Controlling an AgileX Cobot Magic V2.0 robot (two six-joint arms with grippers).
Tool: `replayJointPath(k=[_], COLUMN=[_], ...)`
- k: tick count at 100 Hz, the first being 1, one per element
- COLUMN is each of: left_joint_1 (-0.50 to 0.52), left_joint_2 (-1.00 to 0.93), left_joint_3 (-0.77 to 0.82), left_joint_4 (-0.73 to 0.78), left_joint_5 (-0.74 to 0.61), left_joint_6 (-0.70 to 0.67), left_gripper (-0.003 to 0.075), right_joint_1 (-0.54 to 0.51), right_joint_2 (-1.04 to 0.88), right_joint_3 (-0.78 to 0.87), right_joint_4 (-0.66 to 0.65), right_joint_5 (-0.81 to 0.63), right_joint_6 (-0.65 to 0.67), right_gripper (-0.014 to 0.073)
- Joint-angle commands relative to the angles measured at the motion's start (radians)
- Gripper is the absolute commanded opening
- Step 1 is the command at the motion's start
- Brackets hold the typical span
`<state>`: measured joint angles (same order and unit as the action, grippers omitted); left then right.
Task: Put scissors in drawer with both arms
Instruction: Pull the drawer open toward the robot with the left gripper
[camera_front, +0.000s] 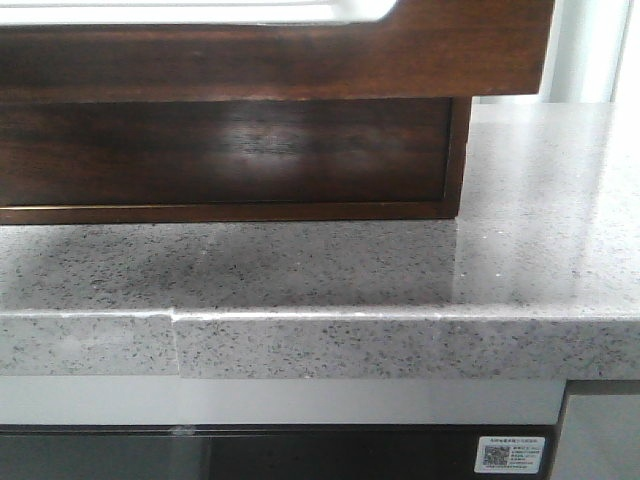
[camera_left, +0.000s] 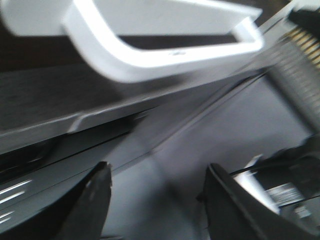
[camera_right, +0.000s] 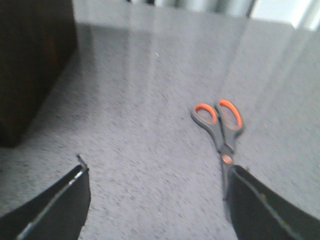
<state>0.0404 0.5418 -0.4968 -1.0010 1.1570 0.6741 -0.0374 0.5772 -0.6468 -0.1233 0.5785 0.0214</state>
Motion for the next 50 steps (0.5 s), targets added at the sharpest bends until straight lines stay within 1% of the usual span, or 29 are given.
replayJointPath(k=[1,10,19,28,33,40,50], left_joint_1=[-0.004,-0.006,-0.013,-0.04,-0.059,-0.086,-0.123], left_joint_2=[-0.016,-0.03,-0.032,-0.032,-0.032,-0.032,-0.032], left_joint_3=[-0.068,-0.094,-0.115,-0.138,-0.16,-0.183,-0.197], left_joint_4=[0.136,0.249,0.297,0.357,0.395,0.446,0.474], left_joint_5=[-0.042,-0.054,-0.063,-0.078,-0.089,-0.129,-0.231], left_joint_6=[-0.088,-0.126,-0.126,-0.126,-0.126,-0.126,-0.126], left_gripper=[0.0385,0.0385,0.0384,0.0384,0.0381,0.0369,0.0367], right_joint_1=[-0.04,-0.114,-0.209,-0.298,-0.331,-0.356,-0.358], right_joint_2=[0.084,0.174,0.267,0.364,0.42,0.5,0.607], right_joint_3=[-0.088,-0.147,-0.197,-0.243,-0.268,-0.308,-0.364], right_joint_4=[-0.065,-0.074,-0.072,-0.039,-0.015,0.025,0.044], right_joint_5=[0.025,0.104,0.161,0.214,0.24,0.279,0.319], right_joint_6=[0.057,0.068,0.068,0.061,0.054,0.001,-0.047], right_gripper=[0.0502,0.0502,0.0502,0.05,0.0488,0.0458,0.0419])
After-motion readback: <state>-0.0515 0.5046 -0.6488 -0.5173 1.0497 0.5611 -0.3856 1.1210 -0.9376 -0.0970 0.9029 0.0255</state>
